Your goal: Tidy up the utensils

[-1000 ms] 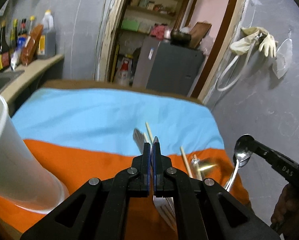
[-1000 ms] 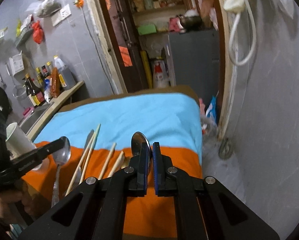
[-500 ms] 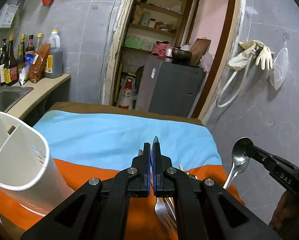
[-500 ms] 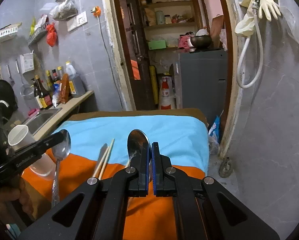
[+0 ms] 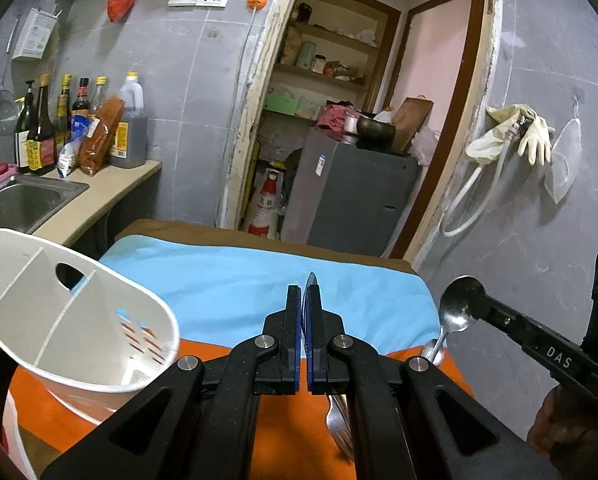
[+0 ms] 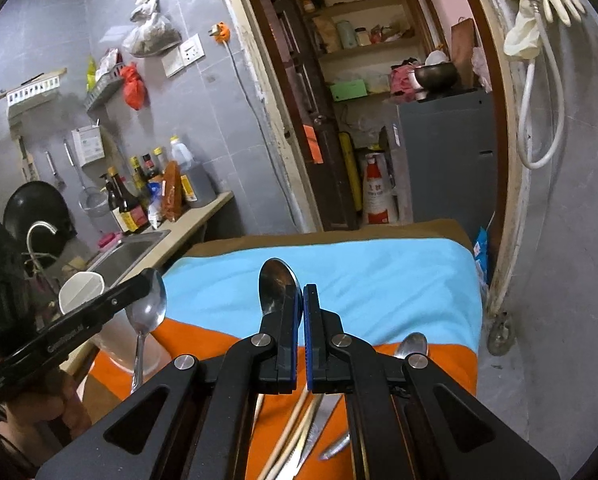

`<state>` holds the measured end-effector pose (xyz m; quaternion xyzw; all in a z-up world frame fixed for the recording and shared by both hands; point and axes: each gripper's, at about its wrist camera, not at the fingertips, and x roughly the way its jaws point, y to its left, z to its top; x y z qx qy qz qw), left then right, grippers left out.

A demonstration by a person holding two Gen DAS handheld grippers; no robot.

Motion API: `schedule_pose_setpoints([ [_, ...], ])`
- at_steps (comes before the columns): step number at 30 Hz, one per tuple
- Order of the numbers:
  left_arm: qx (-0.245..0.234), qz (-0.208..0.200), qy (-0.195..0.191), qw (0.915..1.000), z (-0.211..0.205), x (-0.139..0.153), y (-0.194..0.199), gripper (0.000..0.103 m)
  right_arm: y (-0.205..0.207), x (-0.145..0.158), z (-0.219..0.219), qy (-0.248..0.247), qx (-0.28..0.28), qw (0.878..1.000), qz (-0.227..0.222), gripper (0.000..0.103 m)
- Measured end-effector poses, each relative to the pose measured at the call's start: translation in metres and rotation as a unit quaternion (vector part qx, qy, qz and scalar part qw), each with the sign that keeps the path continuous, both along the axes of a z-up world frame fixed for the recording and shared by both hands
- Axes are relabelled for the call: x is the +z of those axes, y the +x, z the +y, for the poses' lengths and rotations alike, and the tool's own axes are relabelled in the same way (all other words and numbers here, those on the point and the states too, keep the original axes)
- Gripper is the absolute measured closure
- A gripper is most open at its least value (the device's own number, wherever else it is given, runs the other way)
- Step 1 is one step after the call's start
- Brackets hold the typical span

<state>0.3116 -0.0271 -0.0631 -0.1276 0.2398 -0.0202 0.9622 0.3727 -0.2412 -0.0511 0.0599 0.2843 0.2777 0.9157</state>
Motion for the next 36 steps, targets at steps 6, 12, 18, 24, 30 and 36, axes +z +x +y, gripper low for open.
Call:
schedule_pose_setpoints([
  [6, 0.015, -0.027, 0.004, 0.9995, 0.008, 0.020, -0.008, 0.103, -0.010, 0.024, 0.009, -0.005, -0.003, 0.999, -0.043, 0.102],
  [12, 0.035, -0.070, 0.016, 0.9968, 0.029, 0.057, -0.019, 0.103, -0.016, 0.053, 0.025, 0.001, -0.008, 0.997, -0.077, 0.102],
  [18, 0.063, -0.108, 0.035, 0.9915, 0.072, 0.090, -0.030, 0.103, -0.026, 0.082, 0.054, 0.013, -0.007, 0.994, -0.111, 0.102],
  [24, 0.089, -0.136, 0.044, 0.9857, 0.126, 0.109, -0.046, 0.103, -0.043, 0.106, 0.096, 0.017, -0.009, 0.990, -0.143, 0.102],
  [30, 0.122, -0.157, 0.054, 0.9786, 0.186, 0.114, -0.058, 0.103, -0.063, 0.113, 0.144, 0.009, -0.009, 0.986, -0.164, 0.102],
  [36, 0.148, -0.172, 0.069, 0.9715, 0.225, 0.102, -0.056, 0.103, -0.079, 0.100, 0.192, -0.051, -0.024, 0.979, -0.195, 0.102],
])
